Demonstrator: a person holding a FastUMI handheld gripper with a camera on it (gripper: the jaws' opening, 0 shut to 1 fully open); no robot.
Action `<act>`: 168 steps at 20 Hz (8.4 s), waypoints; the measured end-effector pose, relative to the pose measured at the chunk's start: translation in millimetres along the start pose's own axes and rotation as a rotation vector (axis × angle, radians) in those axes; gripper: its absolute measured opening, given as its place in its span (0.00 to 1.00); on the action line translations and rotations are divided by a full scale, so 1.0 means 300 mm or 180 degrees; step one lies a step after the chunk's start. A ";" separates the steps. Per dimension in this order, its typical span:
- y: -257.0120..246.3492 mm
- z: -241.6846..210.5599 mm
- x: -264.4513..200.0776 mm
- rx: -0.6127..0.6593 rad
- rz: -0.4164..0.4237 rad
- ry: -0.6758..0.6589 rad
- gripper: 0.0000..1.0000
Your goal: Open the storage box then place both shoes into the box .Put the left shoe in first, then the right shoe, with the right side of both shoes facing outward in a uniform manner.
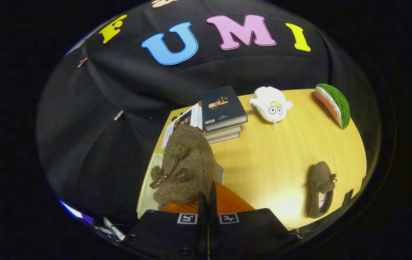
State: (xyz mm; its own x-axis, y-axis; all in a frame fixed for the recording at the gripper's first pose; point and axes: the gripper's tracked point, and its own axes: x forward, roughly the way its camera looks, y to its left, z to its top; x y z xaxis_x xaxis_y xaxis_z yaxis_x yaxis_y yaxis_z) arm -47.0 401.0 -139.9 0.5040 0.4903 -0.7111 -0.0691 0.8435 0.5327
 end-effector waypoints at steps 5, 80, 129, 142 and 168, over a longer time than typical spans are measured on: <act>0.106 -0.049 0.090 0.0051 -0.0033 0.0201 0.07; -1.267 -0.370 -0.142 -0.0188 -0.0898 0.0326 0.85; 0.120 -0.125 0.016 0.0263 0.0208 0.0543 0.06; 0.071 -0.219 0.250 0.0318 -0.0351 0.0687 0.06; 0.060 0.067 0.051 -0.0373 0.0179 -0.0462 0.99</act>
State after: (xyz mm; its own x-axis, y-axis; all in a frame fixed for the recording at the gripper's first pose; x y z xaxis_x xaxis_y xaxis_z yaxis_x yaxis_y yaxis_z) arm -23.3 419.4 -131.9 0.6148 0.5078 -0.6035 -0.1962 0.8396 0.5066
